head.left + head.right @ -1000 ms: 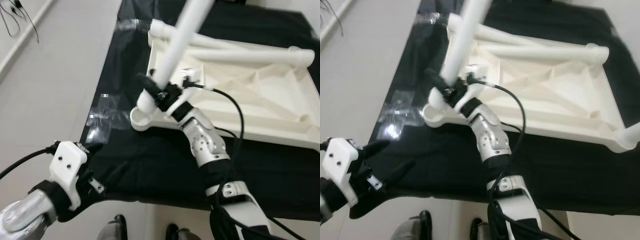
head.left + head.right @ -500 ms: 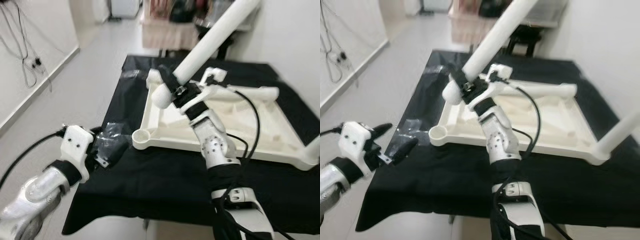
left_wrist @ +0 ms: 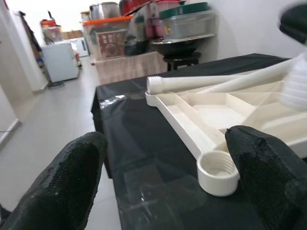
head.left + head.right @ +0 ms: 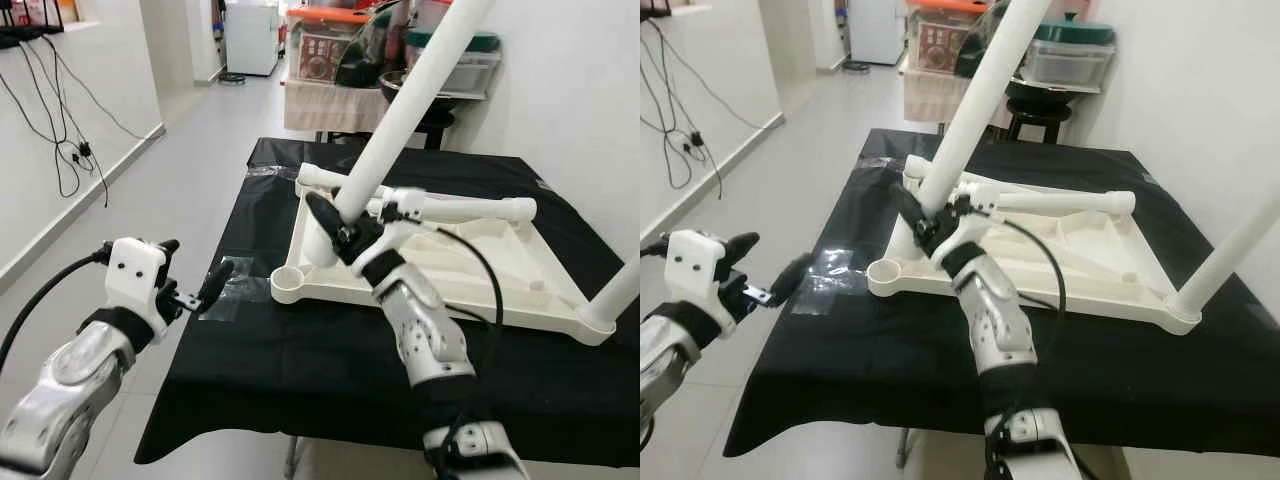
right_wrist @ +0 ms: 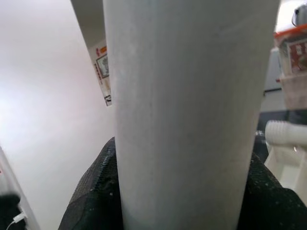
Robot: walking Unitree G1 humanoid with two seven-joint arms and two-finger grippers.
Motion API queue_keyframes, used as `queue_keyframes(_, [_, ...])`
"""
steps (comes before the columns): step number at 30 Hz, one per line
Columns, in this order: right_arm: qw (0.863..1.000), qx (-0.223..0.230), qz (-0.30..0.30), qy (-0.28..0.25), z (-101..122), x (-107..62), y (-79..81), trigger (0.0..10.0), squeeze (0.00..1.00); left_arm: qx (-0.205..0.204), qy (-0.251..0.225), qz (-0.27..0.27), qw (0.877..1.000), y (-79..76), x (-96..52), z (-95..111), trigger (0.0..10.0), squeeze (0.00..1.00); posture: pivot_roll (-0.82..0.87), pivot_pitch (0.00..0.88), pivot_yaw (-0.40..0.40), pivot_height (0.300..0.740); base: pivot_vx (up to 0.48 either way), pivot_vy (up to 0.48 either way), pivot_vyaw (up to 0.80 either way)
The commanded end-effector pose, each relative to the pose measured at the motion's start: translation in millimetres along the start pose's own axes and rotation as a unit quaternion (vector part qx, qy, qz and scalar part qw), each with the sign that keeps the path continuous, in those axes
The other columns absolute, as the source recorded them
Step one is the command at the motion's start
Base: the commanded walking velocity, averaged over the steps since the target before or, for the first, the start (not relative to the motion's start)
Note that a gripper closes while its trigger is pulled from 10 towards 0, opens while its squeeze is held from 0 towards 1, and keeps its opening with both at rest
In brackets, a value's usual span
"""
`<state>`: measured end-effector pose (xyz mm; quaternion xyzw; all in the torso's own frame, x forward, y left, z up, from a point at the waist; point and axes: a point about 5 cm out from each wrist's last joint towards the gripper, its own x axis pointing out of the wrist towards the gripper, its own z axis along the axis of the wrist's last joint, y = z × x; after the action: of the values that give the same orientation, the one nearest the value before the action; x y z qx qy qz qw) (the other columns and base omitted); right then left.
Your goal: Building children table
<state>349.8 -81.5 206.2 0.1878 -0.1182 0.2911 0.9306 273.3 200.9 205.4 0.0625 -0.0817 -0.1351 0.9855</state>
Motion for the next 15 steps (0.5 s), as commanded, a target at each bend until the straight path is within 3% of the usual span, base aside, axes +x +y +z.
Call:
queue_keyframes(1, [1.0,-0.013,-0.005,-0.012,8,-0.7,1.2,10.0,0.0,0.009,0.0,-0.002,1.0,-0.9,3.9,-2,10.0,0.0,0.04,0.0,-0.008,0.74,0.0,0.0,0.0])
queue_keyframes(8, [0.999,-0.017,-0.052,0.003,3,-13.1,-11.6,10.0,0.0,0.019,0.01,0.001,1.0,3.1,8.6,-6,10.0,0.0,0.03,0.0,0.01,0.74,0.0,0.0,0.0])
queue_keyframes(15, [0.996,-0.035,-0.082,0.017,3,-14.6,-18.9,10.0,0.0,0.024,0.01,0.01,1.0,1.6,5.2,-9,10.0,0.0,0.04,0.0,0.005,0.74,0.0,0.0,0.0])
